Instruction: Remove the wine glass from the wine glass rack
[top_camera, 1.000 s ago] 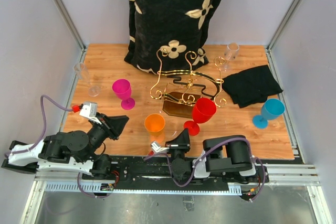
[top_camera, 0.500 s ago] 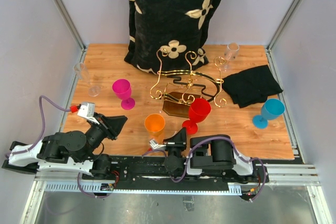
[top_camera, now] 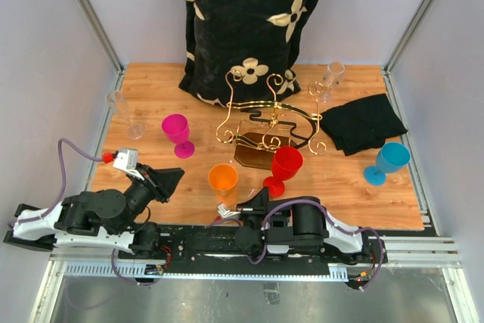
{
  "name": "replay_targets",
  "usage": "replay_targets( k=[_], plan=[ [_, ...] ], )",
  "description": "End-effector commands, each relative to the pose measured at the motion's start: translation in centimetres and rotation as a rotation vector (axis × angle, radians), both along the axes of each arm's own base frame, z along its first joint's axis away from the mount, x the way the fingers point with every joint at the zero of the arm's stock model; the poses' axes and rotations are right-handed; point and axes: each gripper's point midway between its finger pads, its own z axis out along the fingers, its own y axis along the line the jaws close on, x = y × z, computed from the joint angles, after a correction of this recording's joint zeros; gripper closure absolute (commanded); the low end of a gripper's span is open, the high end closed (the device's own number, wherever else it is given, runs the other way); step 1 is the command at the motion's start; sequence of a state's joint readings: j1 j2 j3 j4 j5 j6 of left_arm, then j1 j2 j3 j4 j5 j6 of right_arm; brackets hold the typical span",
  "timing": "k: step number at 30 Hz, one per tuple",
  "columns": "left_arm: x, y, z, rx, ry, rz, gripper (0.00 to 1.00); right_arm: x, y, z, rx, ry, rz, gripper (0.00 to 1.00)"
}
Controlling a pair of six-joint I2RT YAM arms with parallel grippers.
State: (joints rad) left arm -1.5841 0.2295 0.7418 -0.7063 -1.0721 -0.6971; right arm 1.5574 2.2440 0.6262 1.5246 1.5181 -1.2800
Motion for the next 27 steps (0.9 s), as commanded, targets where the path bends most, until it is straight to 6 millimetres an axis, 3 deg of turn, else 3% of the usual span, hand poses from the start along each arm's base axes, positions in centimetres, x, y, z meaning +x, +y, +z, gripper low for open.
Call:
replay_targets(
  k=[1, 13, 21, 27],
  plan=[
    [0.1, 0.1, -0.5, -0.022, 0.01, 0.013, 0.85, 0.1, 0.0, -1.0, 0.086, 0.0, -0.004, 0.95],
    [0.0, -0.2, -1.0, -0.01, 0.019, 0.011, 0.85, -0.8, -0.1, -2.3, 0.108, -0.004, 0.002, 0.84],
    [-0.1, 0.3, -1.1, 0.011, 0.048, 0.017, 0.86, -0.9, 0.3, -2.9, 0.057, -0.003, 0.013, 0.9],
    [-0.1, 0.2, -1.3, 0.012, 0.056, 0.019, 0.85, -1.6, 0.3, -1.1, 0.087, -0.004, 0.028, 0.94]
  ],
)
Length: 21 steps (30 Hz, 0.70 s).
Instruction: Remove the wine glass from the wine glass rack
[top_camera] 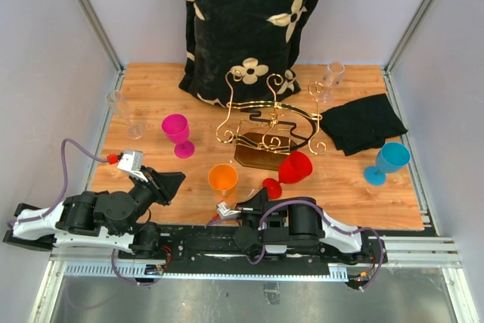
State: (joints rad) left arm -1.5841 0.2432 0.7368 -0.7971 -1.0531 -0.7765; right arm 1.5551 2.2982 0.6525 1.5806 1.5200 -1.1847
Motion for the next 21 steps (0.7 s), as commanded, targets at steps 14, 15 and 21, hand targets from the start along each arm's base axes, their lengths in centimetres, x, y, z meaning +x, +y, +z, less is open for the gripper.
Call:
replay_targets(
  k=[14, 15, 21],
  plan=[
    [-0.1, -0.6, -0.8, -0.034, 0.026, 0.004, 0.86, -3.0, 4.6, 2.2, 0.007, -0.001, 0.111, 0.99],
    [-0.1, -0.4, -0.8, -0.037, 0.028, 0.004, 0.86, -3.0, 5.2, 2.3, 0.002, -0.002, 0.12, 0.99],
    [-0.2, 0.4, -0.8, -0.053, 0.039, 0.006, 0.86, -3.0, 6.6, 2.6, -0.089, -0.008, 0.149, 0.99]
  ],
)
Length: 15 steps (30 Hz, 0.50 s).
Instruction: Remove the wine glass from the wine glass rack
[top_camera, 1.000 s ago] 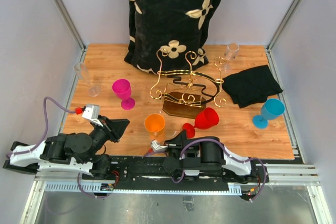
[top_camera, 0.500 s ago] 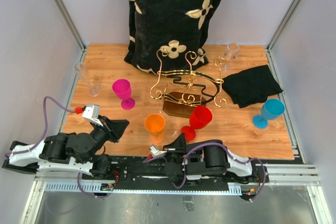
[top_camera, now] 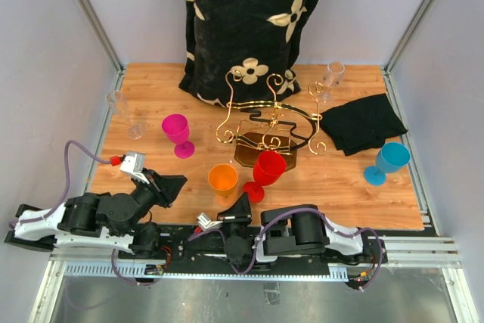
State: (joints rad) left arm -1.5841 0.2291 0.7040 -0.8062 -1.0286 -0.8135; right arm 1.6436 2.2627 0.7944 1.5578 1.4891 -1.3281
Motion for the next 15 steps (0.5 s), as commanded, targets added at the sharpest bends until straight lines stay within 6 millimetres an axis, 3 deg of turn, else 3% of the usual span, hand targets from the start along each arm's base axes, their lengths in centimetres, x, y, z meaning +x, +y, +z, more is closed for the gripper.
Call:
replay_targets(
  k=[1, 5, 7, 8, 9, 10, 13, 15],
  plan=[
    [0.2, 0.9, 0.3, -0.052, 0.014, 0.022, 0.86, -0.3, 0.8, -0.2, -0.116, -0.014, 0.03, 0.99],
    [0.1, 1.0, 0.0, -0.064, 0.018, 0.022, 0.86, -0.2, 0.7, -0.4, -0.209, -0.015, 0.043, 0.99],
    [0.1, 1.1, -0.1, -0.067, 0.019, 0.02, 0.86, -0.1, 0.8, -1.8, -0.31, 0.02, 0.09, 0.99],
    [0.1, 1.1, -0.1, -0.068, 0.019, 0.022, 0.86, -0.4, 1.1, -3.6, -0.335, 0.131, 0.138, 0.99],
    [0.1, 1.1, -0.1, -0.068, 0.019, 0.02, 0.86, -0.9, -0.5, -6.1, -0.309, 0.407, 0.102, 0.99],
    [0.1, 1.2, 0.0, -0.07, 0.02, 0.017, 0.86, -0.6, -1.7, -6.8, -0.164, 0.564, -0.009, 0.99],
    [0.0, 1.5, 0.0, -0.074, 0.029, 0.019, 0.86, 0.2, -3.4, -5.7, -0.103, 0.501, -0.059, 0.99],
    [0.1, 1.5, -0.1, -0.075, 0.023, 0.025, 0.86, 0.1, -4.0, -6.0, -0.117, 0.488, -0.085, 0.99]
  ],
)
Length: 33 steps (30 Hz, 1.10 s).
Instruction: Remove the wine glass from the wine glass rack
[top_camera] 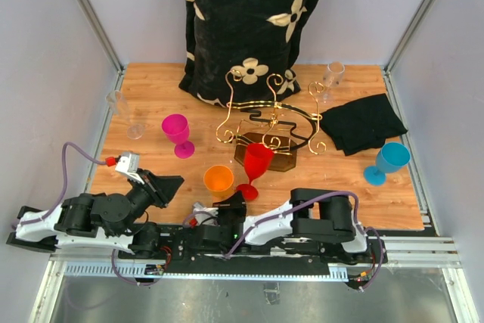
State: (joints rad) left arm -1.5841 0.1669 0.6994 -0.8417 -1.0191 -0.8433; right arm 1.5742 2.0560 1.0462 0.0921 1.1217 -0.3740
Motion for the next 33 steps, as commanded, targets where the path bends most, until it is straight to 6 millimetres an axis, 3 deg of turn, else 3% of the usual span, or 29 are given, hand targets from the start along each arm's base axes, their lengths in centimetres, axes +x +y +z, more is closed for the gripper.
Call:
replay_targets(
  k=[1, 13, 21, 24, 30, 33],
  plan=[
    [0.4, 0.6, 0.0, -0.03, -0.001, 0.032, 0.86, -1.2, -7.8, -3.3, -0.095, 0.122, -0.199, 0.99],
    [0.3, 0.9, 0.0, -0.039, 0.002, 0.032, 0.86, -1.7, -9.5, -7.5, -0.145, 0.11, -0.254, 0.99],
    [0.3, 0.9, -0.2, -0.037, 0.002, 0.032, 0.86, -2.0, -9.8, -8.3, -0.095, 0.145, -0.271, 0.99],
    [0.3, 0.9, -0.2, -0.037, 0.004, 0.031, 0.86, -2.4, -9.4, -8.9, -0.082, 0.189, -0.263, 0.87],
    [0.3, 1.0, -0.2, -0.036, 0.006, 0.035, 0.86, -2.8, -9.1, -8.8, -0.059, 0.229, -0.26, 0.81],
    [0.4, 1.0, -0.2, -0.035, 0.005, 0.035, 0.86, -3.3, -9.0, -8.7, -0.05, 0.241, -0.251, 0.69]
  ],
)
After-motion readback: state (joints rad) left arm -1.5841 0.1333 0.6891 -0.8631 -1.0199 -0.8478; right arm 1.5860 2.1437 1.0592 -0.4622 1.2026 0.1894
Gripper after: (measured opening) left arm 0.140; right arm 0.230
